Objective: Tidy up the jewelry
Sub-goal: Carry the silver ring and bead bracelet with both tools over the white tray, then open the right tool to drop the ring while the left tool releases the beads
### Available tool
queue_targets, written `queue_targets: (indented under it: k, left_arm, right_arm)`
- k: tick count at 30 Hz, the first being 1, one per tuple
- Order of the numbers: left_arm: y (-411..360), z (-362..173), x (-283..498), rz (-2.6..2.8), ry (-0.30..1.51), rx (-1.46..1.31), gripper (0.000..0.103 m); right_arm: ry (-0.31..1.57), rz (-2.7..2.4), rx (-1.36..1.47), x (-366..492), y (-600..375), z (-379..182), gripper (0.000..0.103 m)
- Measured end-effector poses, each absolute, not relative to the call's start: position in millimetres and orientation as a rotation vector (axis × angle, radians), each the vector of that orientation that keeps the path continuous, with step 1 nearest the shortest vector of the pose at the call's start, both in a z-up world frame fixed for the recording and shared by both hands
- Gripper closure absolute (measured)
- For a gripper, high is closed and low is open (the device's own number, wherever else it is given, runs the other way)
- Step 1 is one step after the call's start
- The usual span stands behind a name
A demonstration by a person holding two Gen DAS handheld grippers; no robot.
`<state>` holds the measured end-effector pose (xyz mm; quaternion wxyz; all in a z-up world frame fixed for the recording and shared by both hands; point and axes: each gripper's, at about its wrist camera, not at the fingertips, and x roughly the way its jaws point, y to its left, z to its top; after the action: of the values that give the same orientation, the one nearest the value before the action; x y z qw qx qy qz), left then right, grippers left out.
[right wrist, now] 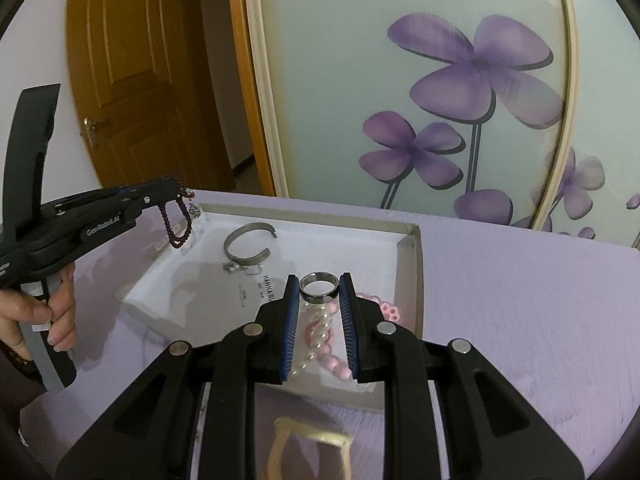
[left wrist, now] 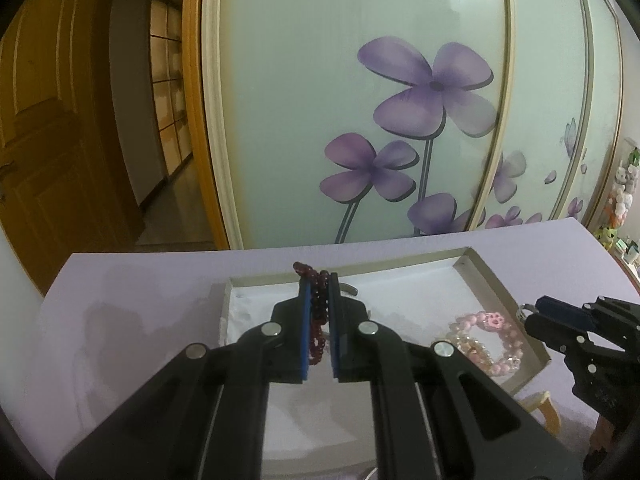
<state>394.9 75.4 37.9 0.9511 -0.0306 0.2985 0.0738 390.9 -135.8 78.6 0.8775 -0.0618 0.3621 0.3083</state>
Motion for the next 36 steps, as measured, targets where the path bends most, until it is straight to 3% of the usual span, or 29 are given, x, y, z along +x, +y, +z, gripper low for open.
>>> queue_targets:
  k: [19,24,36]
  left_arm:
    - [77,19,422,0.130,0.627,-0.061,0.095]
    - [76,17,425,0.128,0.629,-0.063,0.095]
    - [72,15,426,0.114,0.635,-0.062,0.095]
  right_arm:
    - [0.787,0.649,-0.152,406,-123,57,0.082]
    - [0.780,0.659,-0.139,406,-125,59,0.069]
    - [0.781,0.660,-0.105,402,-133,66,0.068]
